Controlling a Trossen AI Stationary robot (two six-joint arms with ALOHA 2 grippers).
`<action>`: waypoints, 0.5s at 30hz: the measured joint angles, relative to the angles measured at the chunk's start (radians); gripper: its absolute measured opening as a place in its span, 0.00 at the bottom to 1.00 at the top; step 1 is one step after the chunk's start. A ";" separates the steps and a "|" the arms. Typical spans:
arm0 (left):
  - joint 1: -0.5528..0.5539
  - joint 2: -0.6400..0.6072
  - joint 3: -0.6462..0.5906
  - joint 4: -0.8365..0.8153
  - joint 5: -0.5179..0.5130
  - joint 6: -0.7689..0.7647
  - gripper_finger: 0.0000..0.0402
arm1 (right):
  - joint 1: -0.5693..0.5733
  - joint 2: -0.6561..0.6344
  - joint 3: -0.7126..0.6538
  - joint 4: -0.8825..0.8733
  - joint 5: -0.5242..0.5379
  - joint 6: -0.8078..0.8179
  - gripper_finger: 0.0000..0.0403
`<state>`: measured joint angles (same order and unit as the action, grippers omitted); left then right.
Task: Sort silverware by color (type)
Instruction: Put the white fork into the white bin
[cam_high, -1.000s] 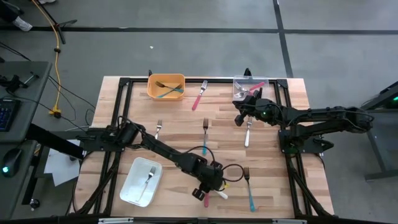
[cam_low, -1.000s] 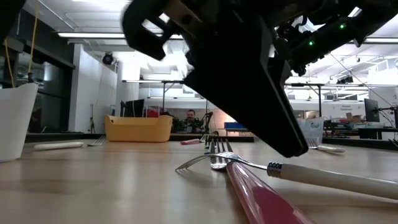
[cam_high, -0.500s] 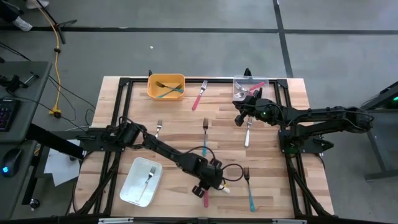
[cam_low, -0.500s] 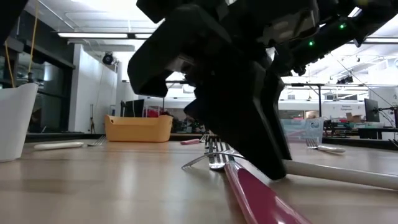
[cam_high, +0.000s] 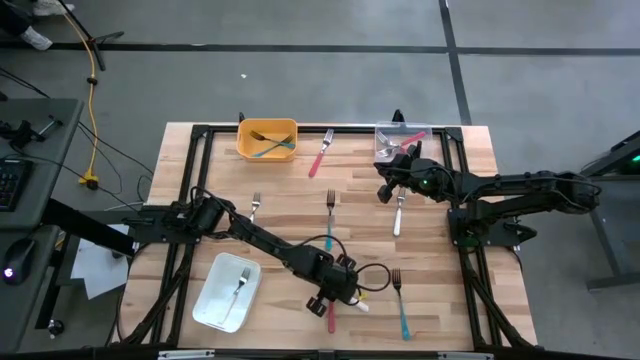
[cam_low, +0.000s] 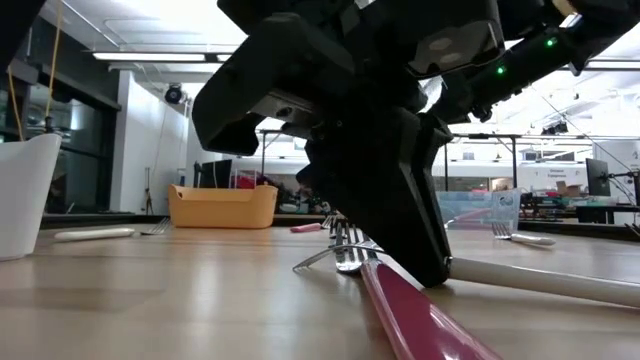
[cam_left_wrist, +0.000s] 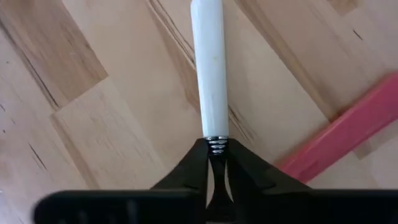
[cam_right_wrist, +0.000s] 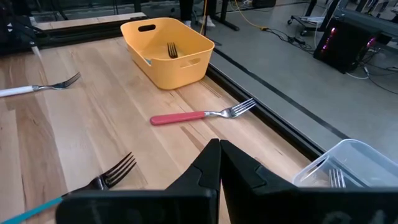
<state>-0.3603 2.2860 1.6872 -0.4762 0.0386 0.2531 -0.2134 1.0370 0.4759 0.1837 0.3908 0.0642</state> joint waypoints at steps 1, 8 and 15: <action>0.000 0.000 0.001 -0.002 0.000 0.008 0.06 | 0.000 0.000 0.000 0.000 0.000 -0.003 0.01; 0.000 -0.005 0.077 -0.103 -0.064 0.068 0.06 | -0.002 0.000 0.000 0.000 0.000 -0.020 0.01; 0.000 -0.108 0.109 -0.187 -0.096 0.008 0.06 | -0.002 0.000 0.000 -0.008 0.002 -0.020 0.01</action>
<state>-0.3603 2.1780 1.7960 -0.6633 -0.0574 0.2609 -0.2157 1.0370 0.4759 0.1754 0.3930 0.0441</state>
